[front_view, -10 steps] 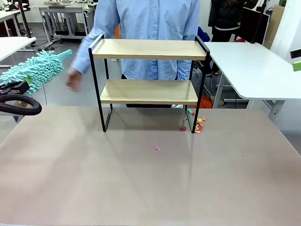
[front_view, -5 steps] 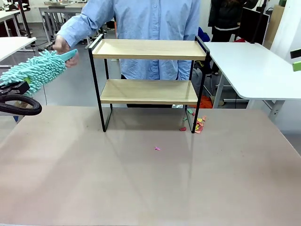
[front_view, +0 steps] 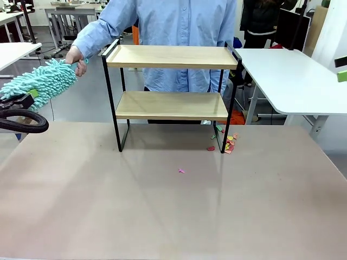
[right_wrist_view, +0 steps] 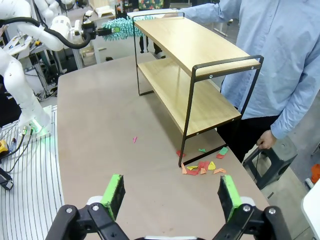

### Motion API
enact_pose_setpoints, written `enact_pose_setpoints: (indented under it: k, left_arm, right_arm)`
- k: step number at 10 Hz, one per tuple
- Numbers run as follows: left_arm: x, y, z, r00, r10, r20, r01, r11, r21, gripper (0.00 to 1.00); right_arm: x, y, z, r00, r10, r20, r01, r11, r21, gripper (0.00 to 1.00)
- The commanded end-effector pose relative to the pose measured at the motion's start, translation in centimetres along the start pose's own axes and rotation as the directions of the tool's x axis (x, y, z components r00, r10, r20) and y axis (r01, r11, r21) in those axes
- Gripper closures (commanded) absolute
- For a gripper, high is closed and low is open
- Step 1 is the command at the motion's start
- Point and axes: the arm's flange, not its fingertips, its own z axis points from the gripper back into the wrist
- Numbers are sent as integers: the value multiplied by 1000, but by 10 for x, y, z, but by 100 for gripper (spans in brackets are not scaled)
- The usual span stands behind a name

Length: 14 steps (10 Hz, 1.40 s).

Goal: Clean the shelf.
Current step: Hand the Duster back to the human.

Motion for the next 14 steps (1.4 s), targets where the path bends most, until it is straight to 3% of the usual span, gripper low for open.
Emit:
enact_pose_setpoints:
  k: [1, 5, 8, 11, 14]
  left_arm:
    - [16, 0, 5, 999, 32, -8, -32, 999, 14, 0]
    - [125, 26, 35, 985, 156, 75, -155, 988, -11, 0]
    - [202, 88, 68, 949, 268, 165, -275, 961, 21, 0]
    - [224, 136, 96, 927, 317, 201, -336, 939, 72, 0]
    - [226, 130, 101, 932, 293, 214, -318, 944, 93, 0]
  right_arm:
    - [1, -1, 2, 1000, 16, -1, -16, 1000, 0, 0]
    - [1, -1, 2, 1000, 16, -1, -16, 1000, 0, 0]
    - [1, -1, 2, 1000, 16, -1, -16, 1000, 0, 0]
    - [1, -1, 2, 1000, 16, -1, -16, 1000, 0, 0]
    - [1, -1, 2, 1000, 16, -1, -16, 1000, 0, 0]
